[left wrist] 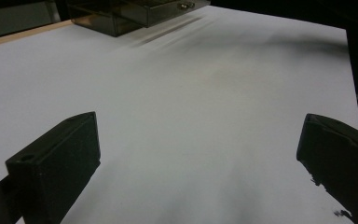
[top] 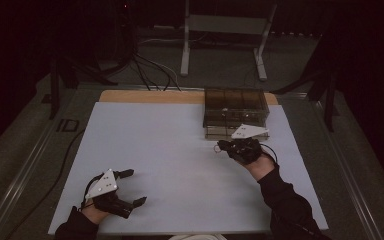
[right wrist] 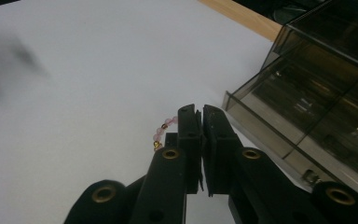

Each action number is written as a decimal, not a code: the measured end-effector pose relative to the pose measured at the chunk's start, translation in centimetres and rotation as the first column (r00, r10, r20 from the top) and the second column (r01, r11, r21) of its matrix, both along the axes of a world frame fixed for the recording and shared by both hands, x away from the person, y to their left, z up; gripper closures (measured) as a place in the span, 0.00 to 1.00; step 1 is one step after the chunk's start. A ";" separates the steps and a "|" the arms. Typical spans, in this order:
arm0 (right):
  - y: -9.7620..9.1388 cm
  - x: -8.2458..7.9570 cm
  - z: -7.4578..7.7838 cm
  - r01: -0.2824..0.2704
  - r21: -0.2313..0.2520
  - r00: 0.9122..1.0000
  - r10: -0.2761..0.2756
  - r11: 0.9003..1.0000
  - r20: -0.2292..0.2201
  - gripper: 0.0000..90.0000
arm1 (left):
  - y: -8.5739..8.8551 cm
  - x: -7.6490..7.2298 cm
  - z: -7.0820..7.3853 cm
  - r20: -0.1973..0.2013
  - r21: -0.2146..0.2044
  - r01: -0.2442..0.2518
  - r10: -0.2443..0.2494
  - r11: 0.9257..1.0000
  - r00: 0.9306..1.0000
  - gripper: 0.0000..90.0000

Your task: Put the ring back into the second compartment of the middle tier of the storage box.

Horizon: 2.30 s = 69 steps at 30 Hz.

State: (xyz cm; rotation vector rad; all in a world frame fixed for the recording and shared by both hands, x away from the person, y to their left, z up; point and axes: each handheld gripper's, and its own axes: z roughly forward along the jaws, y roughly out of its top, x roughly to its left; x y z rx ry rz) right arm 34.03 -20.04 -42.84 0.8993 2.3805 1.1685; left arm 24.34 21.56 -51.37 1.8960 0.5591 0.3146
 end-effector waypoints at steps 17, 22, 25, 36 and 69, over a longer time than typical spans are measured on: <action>-1.3 0.8 1.0 0.047 0.008 0.999 -0.048 0.999 0.023 0.97 | 0.0 0.0 0.0 0.001 0.001 0.000 0.000 1.000 1.000 0.01; -1.7 1.1 1.3 0.064 0.013 0.998 -0.064 0.998 0.027 0.97 | 0.0 0.0 0.0 0.001 0.003 -0.003 0.003 1.000 1.000 0.01; -1.8 1.3 1.4 0.074 0.014 0.997 -0.075 0.997 0.030 0.97 | 0.0 0.0 0.0 0.000 0.007 -0.004 0.004 1.000 1.000 0.01; -2.4 2.2 2.1 0.107 0.019 0.993 -0.108 0.994 0.044 0.97 | 0.0 0.0 0.0 -0.003 0.002 -0.001 0.001 1.000 1.000 0.01; -4.4 6.1 2.0 0.256 0.053 0.966 -0.257 0.965 0.015 0.97 | 0.0 0.0 0.0 -0.002 0.002 -0.002 0.002 1.000 1.000 0.01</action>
